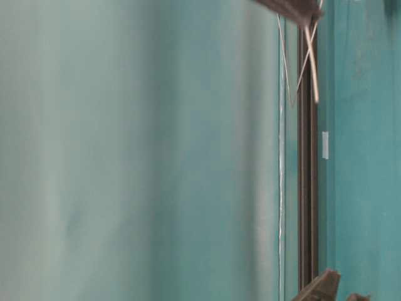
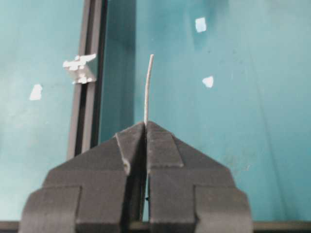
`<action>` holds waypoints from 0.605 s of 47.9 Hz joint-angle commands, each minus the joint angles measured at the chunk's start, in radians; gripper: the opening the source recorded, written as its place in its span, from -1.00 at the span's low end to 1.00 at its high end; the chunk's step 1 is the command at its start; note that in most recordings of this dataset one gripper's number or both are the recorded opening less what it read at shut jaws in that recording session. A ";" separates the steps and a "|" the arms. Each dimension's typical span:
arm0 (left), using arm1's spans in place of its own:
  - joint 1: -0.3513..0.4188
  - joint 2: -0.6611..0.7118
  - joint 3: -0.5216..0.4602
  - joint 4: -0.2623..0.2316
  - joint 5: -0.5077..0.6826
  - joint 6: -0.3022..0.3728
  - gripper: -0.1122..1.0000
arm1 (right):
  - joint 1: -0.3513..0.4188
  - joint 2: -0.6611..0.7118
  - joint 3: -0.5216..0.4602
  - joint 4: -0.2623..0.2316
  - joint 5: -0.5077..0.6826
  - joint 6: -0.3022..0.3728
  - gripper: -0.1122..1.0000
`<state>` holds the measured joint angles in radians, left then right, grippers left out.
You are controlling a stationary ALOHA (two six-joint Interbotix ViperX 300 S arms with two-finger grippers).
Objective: Insert the wire through the hole in the metal fitting.
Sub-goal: 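Carry the wire with the right gripper toward the white bracket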
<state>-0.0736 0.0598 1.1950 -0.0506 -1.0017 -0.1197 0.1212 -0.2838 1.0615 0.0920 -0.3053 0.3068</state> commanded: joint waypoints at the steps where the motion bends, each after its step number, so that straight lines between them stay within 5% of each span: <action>1: -0.021 -0.014 0.002 -0.003 -0.043 -0.002 0.54 | 0.026 -0.025 0.031 0.040 -0.063 0.000 -0.81; 15: -0.071 0.023 -0.018 -0.005 -0.061 0.003 0.54 | 0.129 0.018 0.092 0.149 -0.212 -0.025 -0.81; 29: -0.114 0.124 -0.048 -0.005 -0.146 0.006 0.54 | 0.219 0.169 0.078 0.239 -0.423 -0.121 -0.81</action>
<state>-0.1733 0.1764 1.1597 -0.0522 -1.1198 -0.1150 0.3114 -0.1427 1.1551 0.2991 -0.6642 0.2025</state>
